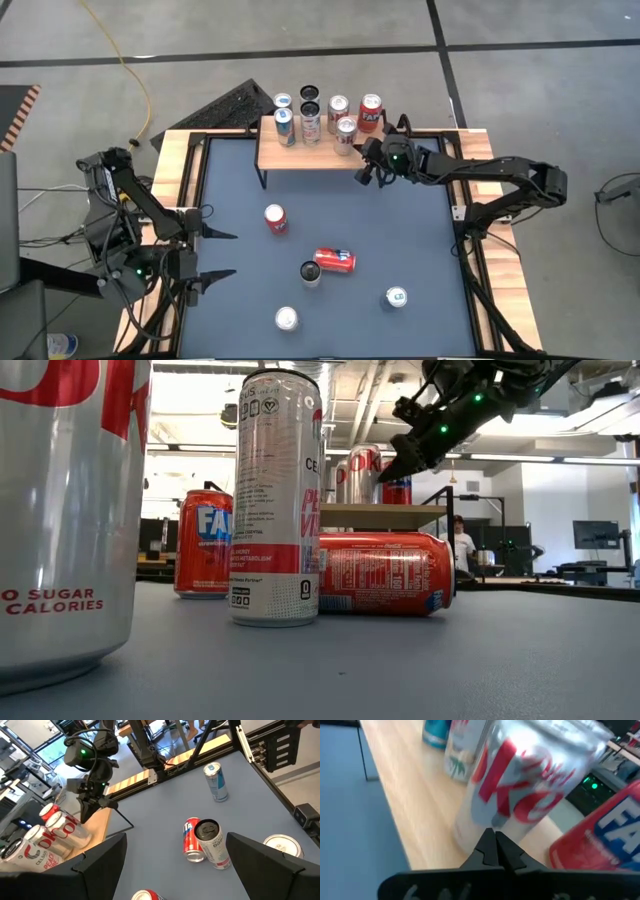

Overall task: Place canned beverage on shelf
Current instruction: Put the center silver soda can on the shelf aligned with the other silver soda can

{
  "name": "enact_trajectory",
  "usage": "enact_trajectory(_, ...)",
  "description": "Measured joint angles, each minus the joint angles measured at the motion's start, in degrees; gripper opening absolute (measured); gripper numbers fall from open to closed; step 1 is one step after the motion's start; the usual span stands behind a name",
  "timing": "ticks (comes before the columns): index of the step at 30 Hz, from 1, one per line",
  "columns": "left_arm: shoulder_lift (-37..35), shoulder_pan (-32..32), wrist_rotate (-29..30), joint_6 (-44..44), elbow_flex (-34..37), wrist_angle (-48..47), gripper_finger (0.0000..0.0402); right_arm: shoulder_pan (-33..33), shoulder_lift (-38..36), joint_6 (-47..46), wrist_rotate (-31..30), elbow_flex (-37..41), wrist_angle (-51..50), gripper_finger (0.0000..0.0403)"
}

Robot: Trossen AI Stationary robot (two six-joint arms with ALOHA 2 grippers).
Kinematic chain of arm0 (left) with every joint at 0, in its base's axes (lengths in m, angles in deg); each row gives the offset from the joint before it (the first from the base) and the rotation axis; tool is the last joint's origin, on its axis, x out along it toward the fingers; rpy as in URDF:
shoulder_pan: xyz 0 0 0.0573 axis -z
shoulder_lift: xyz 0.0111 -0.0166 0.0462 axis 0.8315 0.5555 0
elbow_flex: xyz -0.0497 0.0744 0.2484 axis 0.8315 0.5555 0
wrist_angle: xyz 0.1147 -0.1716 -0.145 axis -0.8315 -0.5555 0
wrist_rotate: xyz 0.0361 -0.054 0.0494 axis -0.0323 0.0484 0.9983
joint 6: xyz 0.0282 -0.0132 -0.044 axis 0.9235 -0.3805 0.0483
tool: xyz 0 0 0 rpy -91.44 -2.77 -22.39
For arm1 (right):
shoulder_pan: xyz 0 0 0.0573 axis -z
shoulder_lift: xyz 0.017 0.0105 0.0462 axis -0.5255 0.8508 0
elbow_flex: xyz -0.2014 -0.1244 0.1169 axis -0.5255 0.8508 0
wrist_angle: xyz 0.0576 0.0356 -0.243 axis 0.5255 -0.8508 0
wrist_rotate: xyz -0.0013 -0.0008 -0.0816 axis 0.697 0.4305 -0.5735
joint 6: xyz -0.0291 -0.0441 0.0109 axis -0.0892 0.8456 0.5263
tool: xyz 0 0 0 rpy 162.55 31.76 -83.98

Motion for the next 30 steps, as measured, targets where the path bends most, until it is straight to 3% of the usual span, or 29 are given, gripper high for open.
enact_trajectory(11,-0.02,0.00,-0.02,-0.04,0.00,-0.44,0.0330,2.05,0.03,-0.10,-3.35,-0.74,-1.18,0.0000)
enact_trajectory(30,-0.02,0.00,1.95,0.70,0.00,-0.70,0.0330,5.11,0.04,-0.10,5.26,-0.69,4.83,0.0000)
